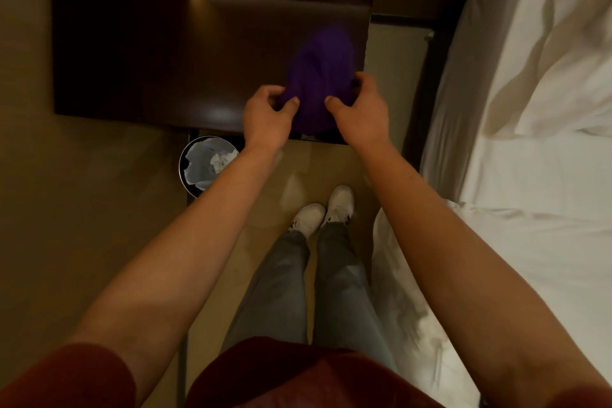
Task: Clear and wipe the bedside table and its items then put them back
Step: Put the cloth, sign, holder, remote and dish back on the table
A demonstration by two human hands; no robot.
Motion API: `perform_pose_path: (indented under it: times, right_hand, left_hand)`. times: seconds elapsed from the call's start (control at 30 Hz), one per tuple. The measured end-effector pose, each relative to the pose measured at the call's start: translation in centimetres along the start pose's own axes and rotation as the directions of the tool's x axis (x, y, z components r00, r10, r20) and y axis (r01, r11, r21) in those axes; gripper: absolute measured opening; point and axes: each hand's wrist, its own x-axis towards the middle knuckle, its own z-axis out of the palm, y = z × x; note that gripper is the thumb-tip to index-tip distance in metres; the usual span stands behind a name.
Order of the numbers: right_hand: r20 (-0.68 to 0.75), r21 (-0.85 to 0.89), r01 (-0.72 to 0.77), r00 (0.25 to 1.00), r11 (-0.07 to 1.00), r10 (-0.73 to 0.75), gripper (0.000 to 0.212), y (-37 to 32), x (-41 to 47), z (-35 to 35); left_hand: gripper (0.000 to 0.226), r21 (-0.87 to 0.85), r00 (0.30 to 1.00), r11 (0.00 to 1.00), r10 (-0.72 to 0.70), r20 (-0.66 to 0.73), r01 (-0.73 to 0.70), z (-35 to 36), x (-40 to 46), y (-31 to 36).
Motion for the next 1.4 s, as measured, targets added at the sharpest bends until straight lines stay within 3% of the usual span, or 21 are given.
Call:
perform_pose_path:
  times: [0.27,0.4,0.57,0.8,0.93,1.2,1.4]
  right_hand:
    - [-0.028,-0.06,-0.084,0.996,0.995,0.083,0.074,0.7,-1.0,-0.9]
    - [-0.113,-0.059,-0.079,0.991,0.995,0.072,0.073,0.8,-3.3,-1.6]
    - [-0.231,-0.052,-0.065,0.972,0.997,0.052,0.067,2.2,-7.2,-4.3]
    - [-0.457,0.127,-0.202,0.857,0.971,0.238,0.068,6.1,-16.0,-8.8]
    - [-0.533,0.25,-0.258,0.768,0.933,0.355,0.063,9.6,-22.6,-10.7]
    - [-0.545,0.515,-0.364,0.56,0.776,0.624,0.063,17.6,-34.1,-10.5]
    - [-0.487,0.701,-0.342,0.412,0.626,0.77,0.058,22.7,-41.6,-7.4]
  left_hand:
    - [0.041,0.232,0.994,0.966,0.111,0.022,-0.113,-0.6,-0.3,0.8]
    - [0.045,0.321,0.961,0.913,0.274,-0.025,-0.251,-1.1,-1.6,1.5]
    - [0.038,0.278,0.882,0.841,0.468,0.055,-0.463,-0.7,-4.9,3.3]
    - [0.033,0.192,0.701,0.68,0.642,0.311,-0.708,1.5,-11.8,5.2]
    - [0.027,0.13,0.54,0.557,0.68,0.495,-0.82,3.9,-15.9,5.0]
    - [0.031,-0.002,0.194,0.325,0.569,0.799,-0.946,11.2,-23.0,3.9]
    - [0.039,-0.078,0.033,0.223,0.452,0.892,-0.972,16.3,-28.5,2.7]
